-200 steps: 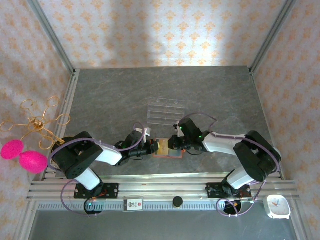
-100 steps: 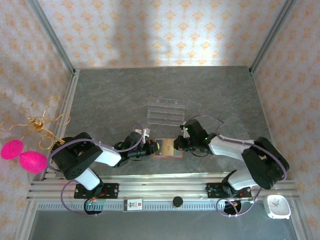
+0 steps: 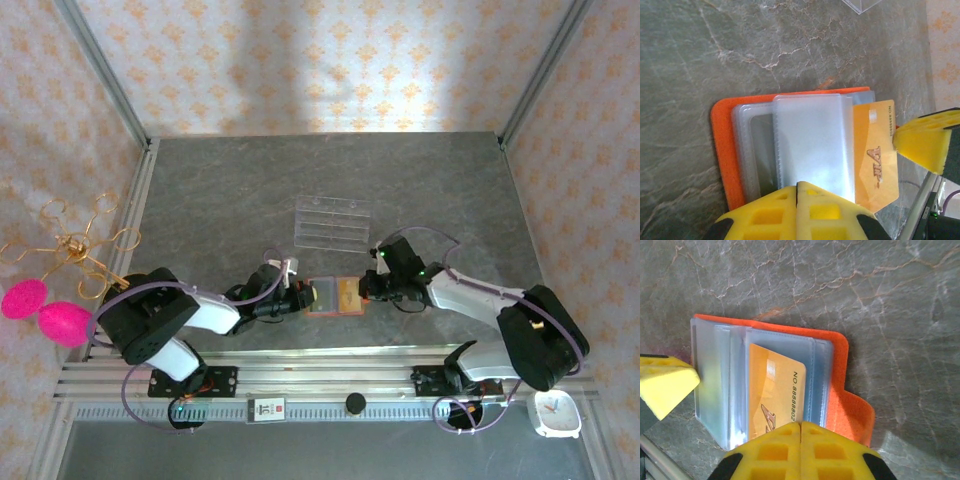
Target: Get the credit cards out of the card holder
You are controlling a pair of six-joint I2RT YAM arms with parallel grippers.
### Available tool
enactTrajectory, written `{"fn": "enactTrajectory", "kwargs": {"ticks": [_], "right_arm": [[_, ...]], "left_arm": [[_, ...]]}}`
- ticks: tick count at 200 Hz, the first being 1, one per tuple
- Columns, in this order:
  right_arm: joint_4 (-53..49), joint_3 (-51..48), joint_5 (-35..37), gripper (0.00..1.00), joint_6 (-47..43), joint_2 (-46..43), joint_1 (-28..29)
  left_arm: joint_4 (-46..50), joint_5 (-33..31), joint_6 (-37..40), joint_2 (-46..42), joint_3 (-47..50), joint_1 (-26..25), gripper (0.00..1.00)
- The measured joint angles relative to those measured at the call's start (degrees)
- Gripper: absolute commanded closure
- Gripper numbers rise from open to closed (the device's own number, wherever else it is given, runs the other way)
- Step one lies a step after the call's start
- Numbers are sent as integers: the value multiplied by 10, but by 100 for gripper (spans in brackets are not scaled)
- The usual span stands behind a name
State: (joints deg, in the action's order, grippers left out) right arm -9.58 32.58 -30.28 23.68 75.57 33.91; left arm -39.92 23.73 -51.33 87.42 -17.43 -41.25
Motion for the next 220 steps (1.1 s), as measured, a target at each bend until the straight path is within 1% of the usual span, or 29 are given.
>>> {"fn": "enactTrajectory", "kwargs": {"ticks": [11,31,54,73,103,140,172,194,220], "right_arm": [[-7,7,5,100,-4,-6,0],[-16,19,8,100,-10,-21,0],[-16,31,5,100,-23,-43,0],[-11,43,-6,100,-34,-58,0],[24,49,-44,100,-45,-66,0],[92,48,-109,100,-35,-82,0],[168,36,-170,100,-18,-108,0],[197,28,-198,100,-12,-112,1],[225,21,-224,100,0,-113,4]], "left_arm": [[20,-3,2,-21,2,0,89],[44,-10,4,-75,7,0,80],[47,-17,9,-140,18,0,73],[39,-16,17,-182,33,2,69],[-12,1,19,-235,71,20,63],[-80,28,17,-285,99,43,58],[-120,44,17,-313,106,43,58],[-149,51,17,-324,114,43,56],[-174,59,17,-327,118,43,56]]}}
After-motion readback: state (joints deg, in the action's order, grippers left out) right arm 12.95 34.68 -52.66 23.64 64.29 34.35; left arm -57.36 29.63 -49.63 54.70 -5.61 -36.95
